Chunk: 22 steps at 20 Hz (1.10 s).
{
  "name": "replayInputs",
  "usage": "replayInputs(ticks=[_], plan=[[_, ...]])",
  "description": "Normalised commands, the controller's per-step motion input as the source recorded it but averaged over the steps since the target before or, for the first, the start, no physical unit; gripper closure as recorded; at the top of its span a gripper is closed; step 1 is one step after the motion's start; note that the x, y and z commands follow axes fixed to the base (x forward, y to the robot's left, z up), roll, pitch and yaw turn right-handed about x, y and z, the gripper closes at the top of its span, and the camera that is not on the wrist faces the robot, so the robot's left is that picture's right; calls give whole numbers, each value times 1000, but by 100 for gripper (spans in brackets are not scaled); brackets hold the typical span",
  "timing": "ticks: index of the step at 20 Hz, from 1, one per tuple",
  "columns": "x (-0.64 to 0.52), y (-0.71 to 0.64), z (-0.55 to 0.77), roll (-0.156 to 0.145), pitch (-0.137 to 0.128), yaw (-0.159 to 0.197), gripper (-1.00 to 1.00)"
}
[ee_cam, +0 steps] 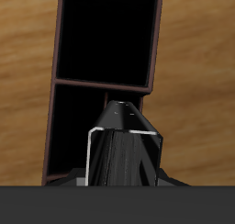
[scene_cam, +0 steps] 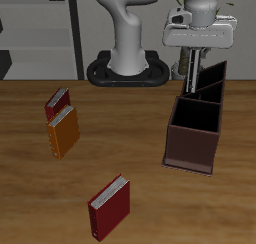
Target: Place the striped book into the left desk caddy's back compartment
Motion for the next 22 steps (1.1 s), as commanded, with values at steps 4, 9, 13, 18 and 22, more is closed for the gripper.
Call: replayInputs(ticks=[4,9,13,18,22], plan=[[147,247,51,45,12,18,100],[144,121,18,10,10,-20,100],[52,153,-90,26,28,-2,100],[52,170,-90,34,23,-4,100],[96,85,-149,16,37,-5,100]])
